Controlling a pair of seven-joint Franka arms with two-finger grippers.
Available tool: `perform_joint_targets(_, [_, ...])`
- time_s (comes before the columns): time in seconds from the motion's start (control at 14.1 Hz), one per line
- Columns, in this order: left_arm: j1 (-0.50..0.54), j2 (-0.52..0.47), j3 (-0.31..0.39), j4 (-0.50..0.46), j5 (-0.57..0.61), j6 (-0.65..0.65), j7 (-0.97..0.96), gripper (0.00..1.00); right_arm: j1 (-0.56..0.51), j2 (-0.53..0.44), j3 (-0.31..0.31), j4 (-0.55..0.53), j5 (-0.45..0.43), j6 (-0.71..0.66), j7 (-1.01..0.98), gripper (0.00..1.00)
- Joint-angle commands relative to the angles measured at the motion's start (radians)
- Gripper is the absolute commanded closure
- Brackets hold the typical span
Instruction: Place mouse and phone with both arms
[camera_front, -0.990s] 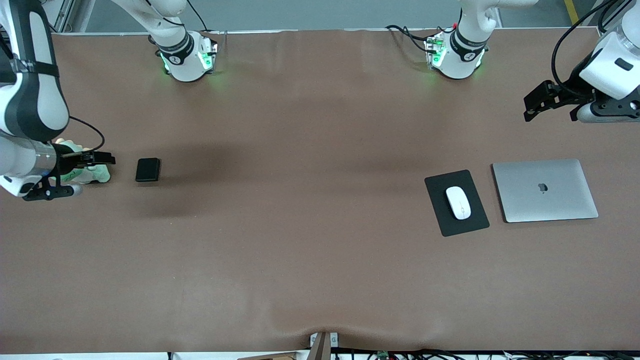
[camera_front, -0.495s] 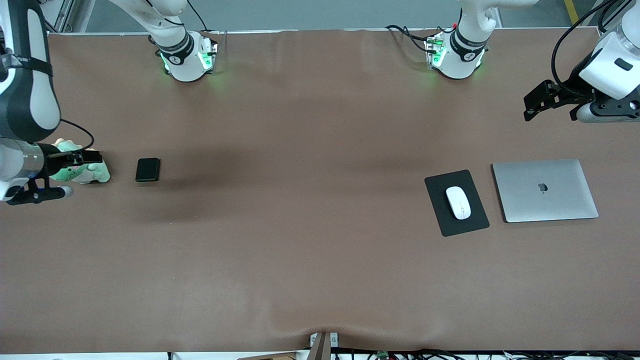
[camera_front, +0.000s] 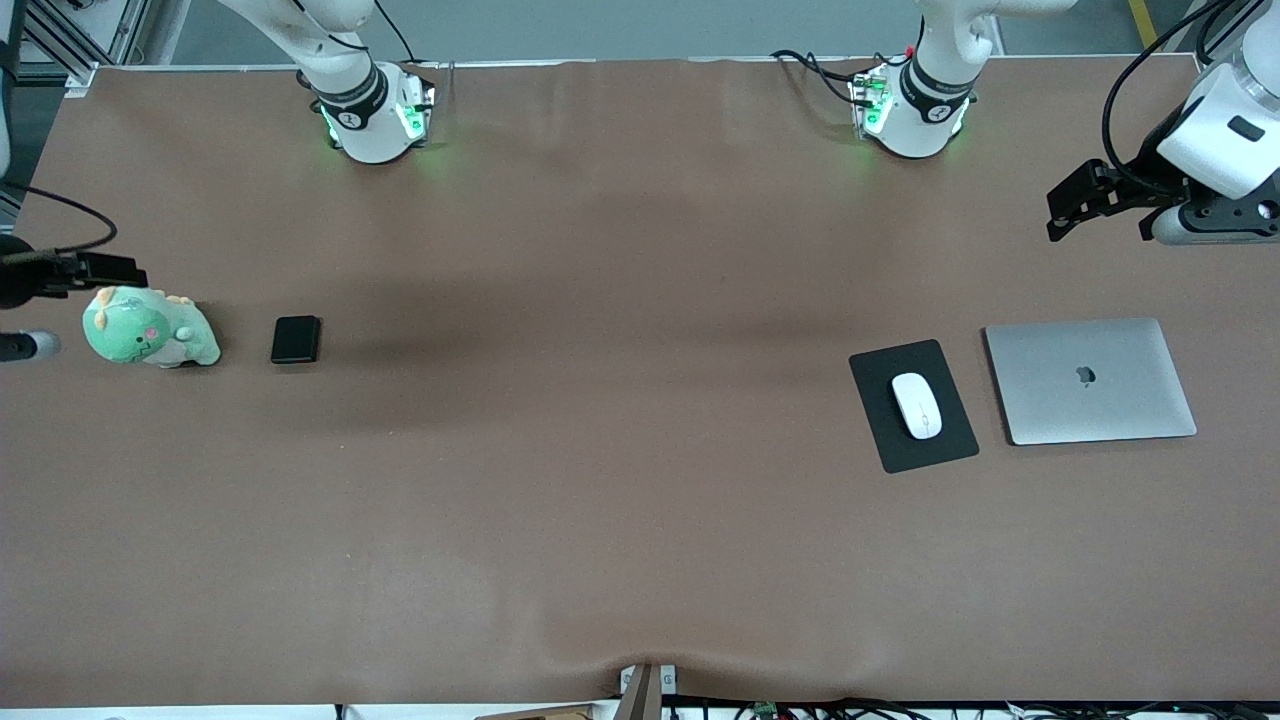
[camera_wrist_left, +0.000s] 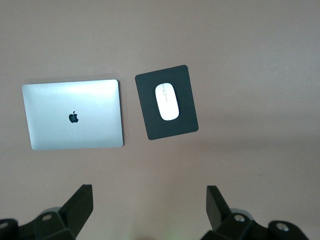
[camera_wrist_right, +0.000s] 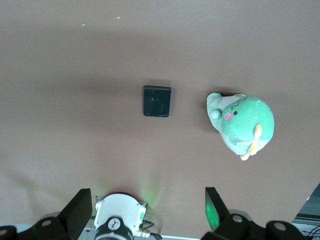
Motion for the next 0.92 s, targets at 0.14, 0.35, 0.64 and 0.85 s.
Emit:
perform_joint_targets(0.14, [-0.004, -0.009, -0.010, 0.003, -0.008, -0.025, -0.010, 0.00, 0.038, -0.045, -0.015, 0.041, 0.026, -0.028, -0.007, 0.00])
perform_joint_targets(0.35, [-0.004, -0.007, -0.010, 0.003, -0.008, -0.024, -0.012, 0.00, 0.043, -0.121, -0.010, 0.025, 0.063, -0.028, -0.007, 0.00])
perform_joint_targets(0.64, [-0.004, -0.013, -0.011, -0.003, -0.008, -0.027, -0.012, 0.00, 0.071, -0.166, -0.085, -0.021, 0.151, -0.012, -0.005, 0.00])
perform_joint_targets(0.85, [-0.001, -0.013, -0.010, -0.003, -0.007, -0.028, 0.011, 0.00, 0.170, -0.189, -0.159, -0.022, 0.155, -0.019, 0.004, 0.00])
